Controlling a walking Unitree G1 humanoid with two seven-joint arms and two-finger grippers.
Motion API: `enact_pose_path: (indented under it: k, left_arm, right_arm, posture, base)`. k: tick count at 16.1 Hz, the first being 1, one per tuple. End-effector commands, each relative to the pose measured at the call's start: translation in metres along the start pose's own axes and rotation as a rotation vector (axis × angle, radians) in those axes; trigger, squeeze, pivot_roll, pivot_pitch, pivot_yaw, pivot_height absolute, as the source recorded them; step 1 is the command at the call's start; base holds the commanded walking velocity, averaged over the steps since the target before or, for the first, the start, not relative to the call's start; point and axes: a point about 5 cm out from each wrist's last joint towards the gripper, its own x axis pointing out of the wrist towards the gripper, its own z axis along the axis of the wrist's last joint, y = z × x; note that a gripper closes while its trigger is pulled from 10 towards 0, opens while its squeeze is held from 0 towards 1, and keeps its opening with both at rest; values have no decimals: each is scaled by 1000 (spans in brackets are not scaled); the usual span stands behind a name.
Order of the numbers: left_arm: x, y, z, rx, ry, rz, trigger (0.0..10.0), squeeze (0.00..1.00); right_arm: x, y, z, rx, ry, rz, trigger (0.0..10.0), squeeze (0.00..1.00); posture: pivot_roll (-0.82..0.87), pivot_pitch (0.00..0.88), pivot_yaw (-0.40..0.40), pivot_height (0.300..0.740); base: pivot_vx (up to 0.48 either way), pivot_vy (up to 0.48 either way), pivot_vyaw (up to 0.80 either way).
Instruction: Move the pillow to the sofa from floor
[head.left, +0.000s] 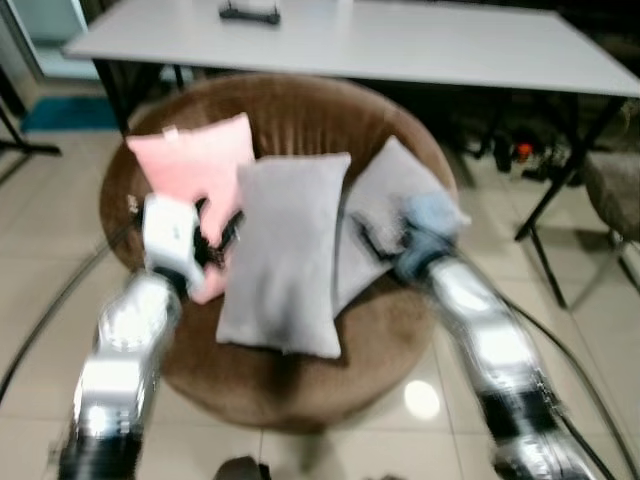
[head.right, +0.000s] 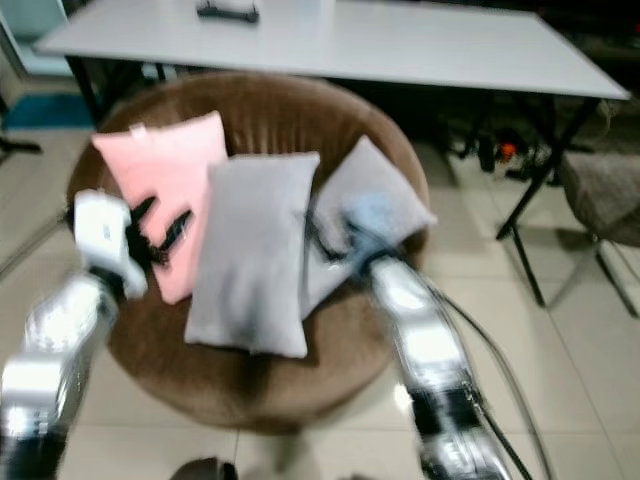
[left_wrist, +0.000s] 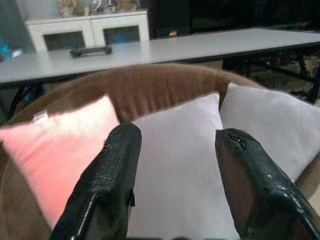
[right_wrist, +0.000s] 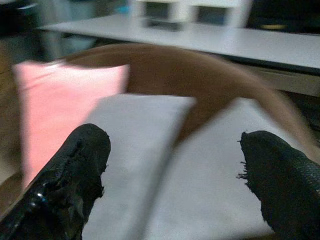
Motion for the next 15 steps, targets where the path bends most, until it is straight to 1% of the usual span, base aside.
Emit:
enact_pose_path:
  k: [1, 2, 3, 4, 7, 9, 10, 12, 15]
  left_arm:
    - [-7, -5, 0, -5, 19, 28, 10000, 251]
    - [-10, -7, -3, 4, 34, 30, 10000, 239]
    - [-13, -9, -6, -3, 60, 43, 10000, 192]
    - [-15, -11, -11, 6, 91, 66, 10000, 176]
    - [-15, -15, -18, 14, 132, 65, 10000, 114]
    - [-15, -18, -18, 27, 142, 44, 10000, 94]
    - [-14, -19, -18, 26, 138, 37, 10000, 63]
    - [-12, -18, -15, 10, 119, 60, 10000, 63]
    - [-13, -19, -18, 9, 130, 68, 10000, 63]
  right_arm:
    - [-18, -15, 2, 12, 8, -123, 10000, 0]
    - [-24, -18, -1, 8, 18, -159, 10000, 0]
    - [-30, -18, -4, 10, 35, -180, 10000, 0]
    - [-35, -16, -6, 19, 54, -195, 10000, 0]
    - [-40, -15, -12, -13, 77, -221, 10000, 0]
    - [-44, -16, -15, 9, 89, -247, 10000, 0]
    - [-47, -21, -16, 15, 100, -279, 10000, 0]
    - [-49, -27, -15, 4, 107, -307, 10000, 0]
    - [-47, -26, -16, -22, 120, -285, 10000, 0]
  posture:
    - [17, 0, 1, 740]
    - [21, 0, -5, 740]
    - [26, 0, -9, 740]
    - [25, 0, -10, 740]
    - [30, 0, -4, 740]
    - [24, 0, 12, 740]
    - [20, 0, 20, 740]
    - [17, 0, 23, 740]
    - [12, 0, 17, 740]
  base:
    - [0, 0, -800]
    - [0, 0, -800]
    - [0, 0, -800]
    - [0, 0, -800]
    - [0, 0, -800]
    - [0, 0, -800]
    - [0, 0, -800]
    - [0, 0, -800]
    - [0, 0, -800]
